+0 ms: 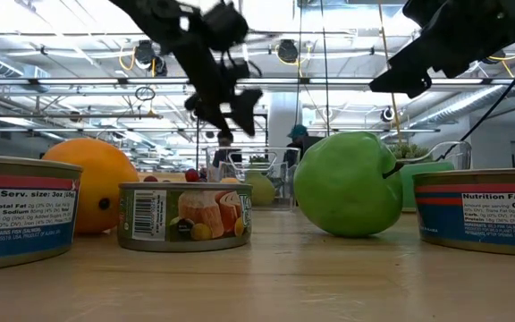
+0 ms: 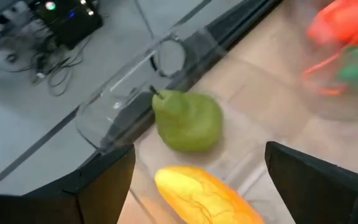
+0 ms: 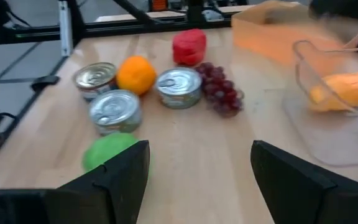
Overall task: Pick & Place Food Item
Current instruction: Put the green apple into the left transparent bin
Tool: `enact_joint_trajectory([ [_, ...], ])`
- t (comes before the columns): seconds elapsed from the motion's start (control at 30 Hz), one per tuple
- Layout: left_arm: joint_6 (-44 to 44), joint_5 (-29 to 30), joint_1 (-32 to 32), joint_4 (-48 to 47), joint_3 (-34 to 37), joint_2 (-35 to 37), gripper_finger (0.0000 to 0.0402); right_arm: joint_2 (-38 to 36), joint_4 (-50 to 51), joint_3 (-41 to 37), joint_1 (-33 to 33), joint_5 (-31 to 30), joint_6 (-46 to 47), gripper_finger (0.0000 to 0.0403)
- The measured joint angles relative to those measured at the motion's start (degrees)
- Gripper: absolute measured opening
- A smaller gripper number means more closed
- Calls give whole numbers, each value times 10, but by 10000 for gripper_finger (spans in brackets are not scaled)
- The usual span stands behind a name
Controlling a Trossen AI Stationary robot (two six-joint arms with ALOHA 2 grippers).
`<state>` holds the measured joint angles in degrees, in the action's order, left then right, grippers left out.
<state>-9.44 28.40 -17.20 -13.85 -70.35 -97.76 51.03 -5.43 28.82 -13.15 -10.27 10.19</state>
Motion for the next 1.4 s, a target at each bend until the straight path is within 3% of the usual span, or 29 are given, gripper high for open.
enact_joint_trajectory([
  [0.17, -3, -14, 33, 0, 0, 67, 361, 23, -24, 0, -33, 0, 42, 263],
  [0.3, 4, -9, 74, 11, 0, 93, 356, 83, -93, 0, -68, 1, 57, 263],
  [0.43, -1, 13, 117, 7, 0, 94, 358, 174, -168, 0, -96, 1, -8, 263],
  [0.6, -21, 16, 160, 39, 30, 94, 365, 267, -174, 19, -102, 1, -111, 263],
  [0.87, -80, 39, 196, 48, 67, 94, 355, 347, -194, 64, -102, 33, -153, 263],
  [1.17, -80, -93, 242, 159, 118, 92, 365, 386, -217, 78, -86, 21, -158, 263],
  [1.4, -93, -136, 278, 209, 161, 92, 372, 389, -239, 78, -63, -78, -158, 263],
])
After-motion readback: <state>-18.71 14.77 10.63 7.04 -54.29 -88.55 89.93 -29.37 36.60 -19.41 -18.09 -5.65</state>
